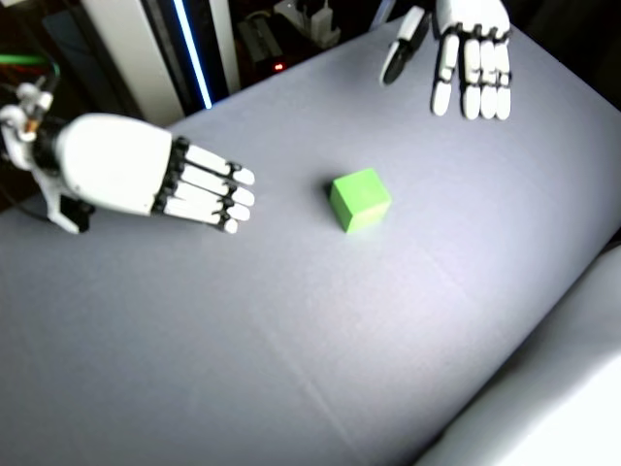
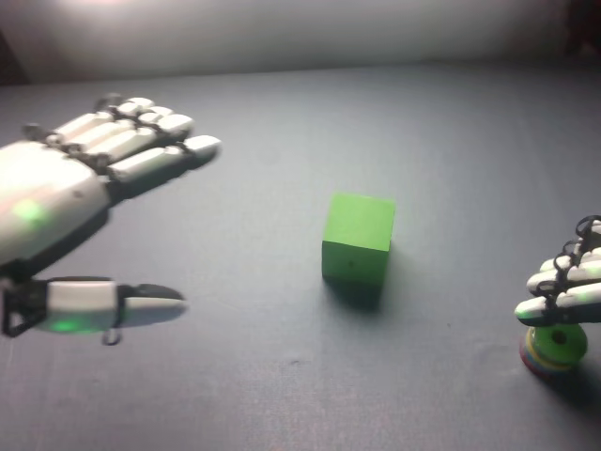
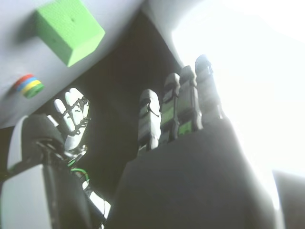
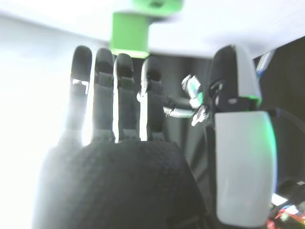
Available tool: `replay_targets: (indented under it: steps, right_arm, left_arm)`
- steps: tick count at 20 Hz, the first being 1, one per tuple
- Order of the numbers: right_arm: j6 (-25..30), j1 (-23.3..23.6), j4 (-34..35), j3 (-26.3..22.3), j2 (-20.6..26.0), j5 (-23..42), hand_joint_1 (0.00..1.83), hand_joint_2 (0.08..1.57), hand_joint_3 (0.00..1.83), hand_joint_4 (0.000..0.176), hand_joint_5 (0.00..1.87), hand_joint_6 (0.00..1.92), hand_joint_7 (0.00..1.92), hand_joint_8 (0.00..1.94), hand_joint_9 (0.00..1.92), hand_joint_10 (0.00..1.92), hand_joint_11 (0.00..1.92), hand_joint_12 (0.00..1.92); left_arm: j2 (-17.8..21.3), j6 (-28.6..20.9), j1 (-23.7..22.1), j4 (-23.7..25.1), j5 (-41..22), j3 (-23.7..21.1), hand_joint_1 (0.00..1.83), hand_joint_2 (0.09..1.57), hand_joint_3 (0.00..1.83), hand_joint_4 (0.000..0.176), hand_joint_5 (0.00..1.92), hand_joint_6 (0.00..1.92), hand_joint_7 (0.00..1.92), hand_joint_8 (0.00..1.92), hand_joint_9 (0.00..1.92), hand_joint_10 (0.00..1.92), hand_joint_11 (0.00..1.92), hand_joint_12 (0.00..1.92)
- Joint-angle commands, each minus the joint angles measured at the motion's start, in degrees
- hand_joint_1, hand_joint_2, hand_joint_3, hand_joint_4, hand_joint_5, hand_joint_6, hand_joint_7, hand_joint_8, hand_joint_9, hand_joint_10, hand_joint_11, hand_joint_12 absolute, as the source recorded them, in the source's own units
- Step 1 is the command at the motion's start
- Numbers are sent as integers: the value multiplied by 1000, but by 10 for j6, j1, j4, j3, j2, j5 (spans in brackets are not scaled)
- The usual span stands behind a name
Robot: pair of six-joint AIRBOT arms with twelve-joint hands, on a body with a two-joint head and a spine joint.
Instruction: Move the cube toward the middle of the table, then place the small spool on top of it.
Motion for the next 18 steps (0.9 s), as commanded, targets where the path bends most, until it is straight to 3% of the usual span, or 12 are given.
replay_targets:
  steps: [1, 2, 3, 6, 8, 9, 10, 11, 12, 15, 16, 18]
  right_arm:
    - [5, 13, -1, 3, 2, 28, 872, 1013, 0, 64, 472, 0, 437, 2, 445, 5, 66, 1156]
    - [5, 23, -16, 4, 2, 11, 872, 1017, 0, 51, 475, 0, 449, 1, 447, 3, 84, 1103]
    - [5, 27, -23, 4, 2, 1, 857, 1021, 0, 71, 466, 0, 434, 0, 431, 1, 92, 1028]
    - [5, 29, -34, 13, -7, -28, 869, 1034, 1, 77, 466, 0, 424, 0, 437, 1, 139, 959]
    - [5, 36, -36, 23, -19, -46, 864, 1055, 6, 94, 458, 4, 410, 0, 456, 7, 153, 939]
    - [5, 41, -37, 27, -24, -53, 877, 1056, 5, 78, 467, 6, 413, 1, 457, 6, 146, 933]
    - [5, 49, -36, 36, -34, -63, 923, 1046, 0, 61, 488, 12, 427, 6, 478, 13, 156, 937]
    - [5, 55, -36, 42, -43, -71, 922, 1047, 0, 70, 496, 12, 429, 5, 482, 13, 147, 931]
    - [5, 59, -36, 47, -49, -77, 917, 1050, 1, 69, 510, 14, 442, 9, 477, 9, 131, 925]
    - [4, 65, -36, 52, -58, -81, 939, 1051, 0, 95, 542, 4, 482, 4, 507, 7, 142, 900]
    - [3, 66, -35, 54, -60, -82, 988, 1032, 0, 82, 575, 3, 531, 5, 561, 12, 191, 903]
    - [1, 68, -34, 57, -64, -86, 1033, 1040, 1, 74, 639, 2, 654, 5, 684, 18, 282, 948]
  left_arm:
    - [11, 2, 4, -11, -95, -6, 644, 969, 0, 93, 162, 7, 94, 6, 57, 7, 48, 31]
    - [19, 6, 13, -17, -105, -14, 655, 965, 0, 101, 161, 5, 90, 4, 54, 5, 50, 33]
    - [23, 10, 18, -21, -110, -19, 698, 957, 0, 91, 165, 6, 93, 4, 56, 5, 55, 37]
    - [23, 27, 30, -39, -123, -26, 714, 957, 0, 99, 175, 8, 102, 7, 62, 7, 49, 38]
    - [23, 27, 31, -39, -123, -26, 724, 948, 0, 98, 211, 3, 133, 2, 96, 5, 72, 70]
    - [23, 27, 32, -40, -123, -27, 698, 943, 0, 108, 212, 0, 137, 1, 101, 4, 82, 81]
    - [24, 27, 35, -45, -124, -27, 667, 939, 0, 102, 204, 0, 131, 0, 101, 2, 87, 88]
    - [25, 27, 39, -50, -126, -27, 658, 932, 0, 93, 206, 1, 134, 1, 104, 3, 94, 97]
    - [26, 27, 43, -54, -129, -27, 651, 929, 9, 88, 199, 6, 131, 1, 102, 0, 18, 274]
    - [27, 27, 47, -57, -131, -28, 635, 934, 3, 86, 205, 3, 133, 1, 110, 2, 0, 394]
    - [27, 27, 47, -58, -131, -28, 628, 931, 1, 86, 202, 1, 131, 0, 110, 2, 0, 401]
    - [27, 27, 47, -58, -131, -28, 668, 920, 0, 86, 207, 3, 135, 2, 110, 1, 0, 400]
